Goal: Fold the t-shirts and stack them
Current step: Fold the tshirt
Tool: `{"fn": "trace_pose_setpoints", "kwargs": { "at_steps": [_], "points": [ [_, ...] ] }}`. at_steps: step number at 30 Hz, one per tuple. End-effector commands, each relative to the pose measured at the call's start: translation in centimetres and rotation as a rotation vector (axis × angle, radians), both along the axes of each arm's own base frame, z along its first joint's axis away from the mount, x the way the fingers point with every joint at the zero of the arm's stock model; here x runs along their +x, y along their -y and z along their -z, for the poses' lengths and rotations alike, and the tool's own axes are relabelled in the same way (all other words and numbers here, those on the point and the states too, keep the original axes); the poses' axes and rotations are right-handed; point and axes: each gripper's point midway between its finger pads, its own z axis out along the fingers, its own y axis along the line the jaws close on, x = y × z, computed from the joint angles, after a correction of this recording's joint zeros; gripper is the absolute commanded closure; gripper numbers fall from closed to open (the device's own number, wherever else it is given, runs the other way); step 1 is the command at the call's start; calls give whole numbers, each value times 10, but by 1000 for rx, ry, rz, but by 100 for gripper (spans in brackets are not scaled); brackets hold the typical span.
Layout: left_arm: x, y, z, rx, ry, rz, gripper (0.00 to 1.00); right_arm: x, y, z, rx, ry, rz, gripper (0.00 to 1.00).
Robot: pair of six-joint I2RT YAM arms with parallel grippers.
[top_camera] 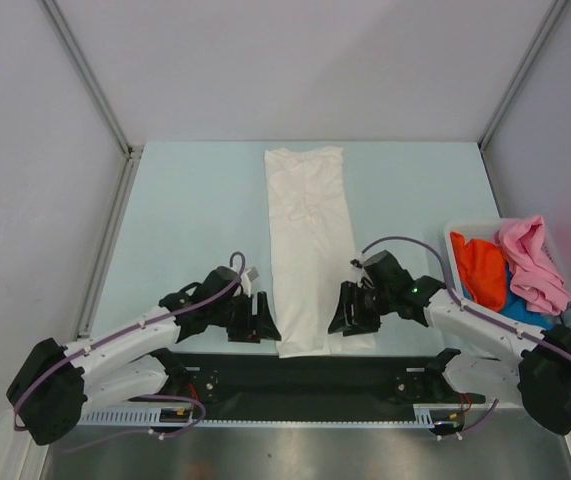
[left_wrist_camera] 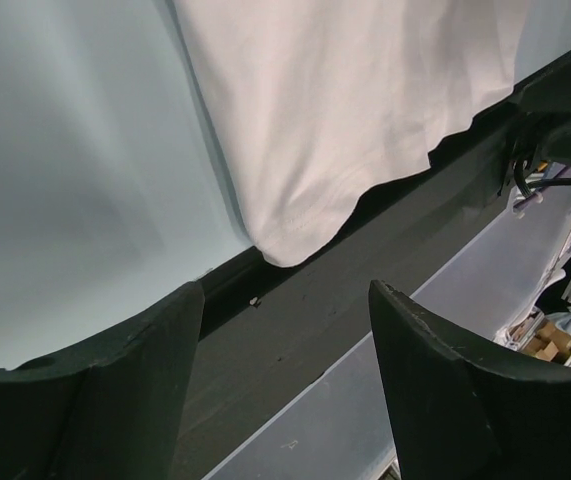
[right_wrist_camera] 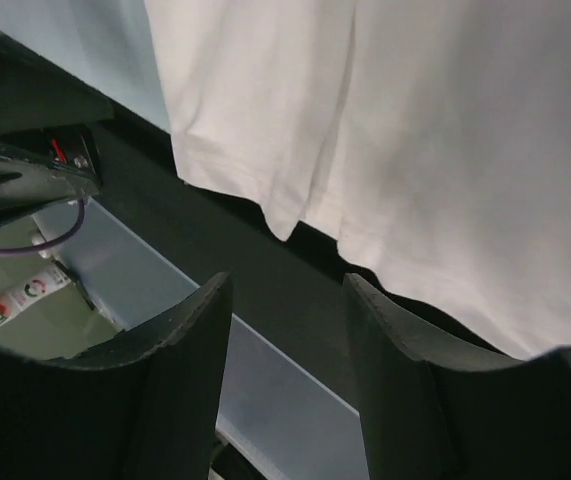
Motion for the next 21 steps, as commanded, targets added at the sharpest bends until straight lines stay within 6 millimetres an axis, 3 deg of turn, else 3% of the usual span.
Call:
{"fn": "trace_pose_setpoints", "kwargs": {
  "at_steps": [1,6,14,21],
  "points": [
    [2,7,-8,-58,21,-21,27,-11,-32,-11,127,-6,6,46],
    [-1,6,-6,-70,14,-26,29,-18,-41,4,122,-39,22,46],
    [-7,8,-2,-72,-14,-19,33,-15,-45,21,94,-67,22,59],
    [-14,7,3,81,46,85,45,-18,-44,31,78,-87,24,70]
  ]
}}
